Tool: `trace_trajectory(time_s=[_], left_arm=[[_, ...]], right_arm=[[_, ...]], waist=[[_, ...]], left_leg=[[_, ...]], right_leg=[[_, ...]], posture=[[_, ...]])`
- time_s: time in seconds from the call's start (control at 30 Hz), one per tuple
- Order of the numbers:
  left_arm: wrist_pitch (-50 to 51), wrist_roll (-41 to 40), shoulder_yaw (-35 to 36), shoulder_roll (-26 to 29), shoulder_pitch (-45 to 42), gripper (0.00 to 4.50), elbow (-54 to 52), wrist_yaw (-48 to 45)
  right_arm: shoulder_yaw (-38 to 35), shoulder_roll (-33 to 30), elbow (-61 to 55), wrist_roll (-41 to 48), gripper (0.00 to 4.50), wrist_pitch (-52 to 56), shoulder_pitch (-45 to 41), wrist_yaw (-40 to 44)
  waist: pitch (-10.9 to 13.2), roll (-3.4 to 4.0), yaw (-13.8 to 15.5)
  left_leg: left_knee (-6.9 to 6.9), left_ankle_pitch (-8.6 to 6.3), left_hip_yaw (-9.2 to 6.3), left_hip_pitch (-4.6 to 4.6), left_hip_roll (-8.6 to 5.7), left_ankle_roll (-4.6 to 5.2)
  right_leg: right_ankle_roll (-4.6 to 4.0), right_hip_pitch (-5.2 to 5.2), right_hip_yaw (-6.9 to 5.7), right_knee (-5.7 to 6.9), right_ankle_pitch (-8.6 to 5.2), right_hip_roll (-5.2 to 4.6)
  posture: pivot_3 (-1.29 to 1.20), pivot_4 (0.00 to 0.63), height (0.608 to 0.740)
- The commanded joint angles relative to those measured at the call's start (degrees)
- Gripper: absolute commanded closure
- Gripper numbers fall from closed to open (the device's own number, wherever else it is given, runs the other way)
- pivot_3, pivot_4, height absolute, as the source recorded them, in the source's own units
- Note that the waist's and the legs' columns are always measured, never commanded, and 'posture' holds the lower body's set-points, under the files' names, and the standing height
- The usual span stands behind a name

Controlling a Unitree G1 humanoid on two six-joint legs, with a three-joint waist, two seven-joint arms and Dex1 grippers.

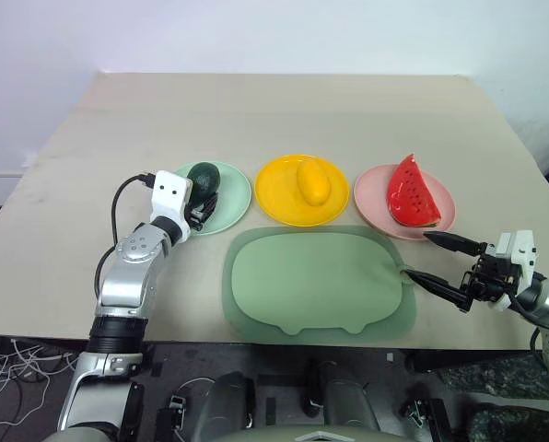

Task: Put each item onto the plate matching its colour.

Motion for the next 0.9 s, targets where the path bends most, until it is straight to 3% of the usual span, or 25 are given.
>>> trace_trajectory(time_s=[0.03,0.07,0.27,0.43,0.63,0.83,0.9], left_arm=[[-0.22,1.54,-0.18,1.06,-1.8,1.81,1.22,-0.13],[0.41,1.25,-0.15,1.05,-2.03,1.81,1.29,-0.61],[2.8,2.01,-0.03,1.6,-2.61,0.01,0.66,-0.69],[4.39,1.36,1.39,2.52,-3.48,0.01,-3.37,-0.47],[7.63,-5.72,6.42,6.45,-1.51,0.01,-13.19,-6.3],[12.49,-18.6,16.46,14.45,9.94,0.01,-23.58,-18.43],[9.19,-22.19,21.57,17.23,15.44,0.01,-22.6,-25.57]], right_arm=[[-1.06,-0.07,-2.2,1.0,0.0,-0.14,-0.24,-0.57],[-1.09,-0.04,-2.23,1.0,0.0,-0.14,-0.21,-0.71],[-1.1,0.3,-2.39,1.01,0.0,-0.37,0.13,-1.31],[-0.69,0.72,-2.18,0.89,0.0,-0.44,-0.06,-1.53],[-0.86,0.7,-2.06,1.08,0.0,-0.49,0.18,-1.27],[-3.15,-0.38,-0.15,1.3,0.0,-1.24,0.36,-0.88],[-4.14,-0.81,0.22,1.5,0.0,-1.24,0.63,-0.81]], waist=[[0.0,0.0,-0.03],[0.0,0.0,-0.07],[0.0,0.0,-0.04],[0.0,0.0,-0.03],[0.0,0.0,-0.14],[-0.01,0.05,-0.3],[-0.01,0.05,-0.25]], left_leg=[[0.0,0.0,0.0,0.0,0.0,0.0],[0.0,0.0,0.0,0.0,0.0,-0.01],[0.0,0.02,0.04,0.01,0.01,-0.03],[0.01,0.01,0.02,0.0,0.01,-0.03],[0.0,0.04,0.01,0.0,0.04,-0.07],[-0.04,0.04,0.05,0.06,0.08,-0.07],[-0.04,0.04,0.05,0.05,0.09,-0.07]], right_leg=[[0.0,0.0,0.0,0.0,0.0,0.0],[0.0,0.0,0.0,0.0,0.0,0.0],[0.0,0.0,0.0,0.03,0.01,0.0],[0.0,0.0,0.0,0.03,0.01,-0.02],[0.0,-0.02,0.01,0.05,0.01,-0.01],[-0.01,-0.03,0.03,0.07,0.0,0.01],[-0.01,-0.05,0.04,0.07,-0.01,0.02]], posture=[[0.0,0.15,0.733],[0.0,0.15,0.733],[0.0,0.15,0.733],[0.0,0.15,0.733],[0.0,0.15,0.733],[0.0,0.15,0.733],[0.0,0.15,0.733]])
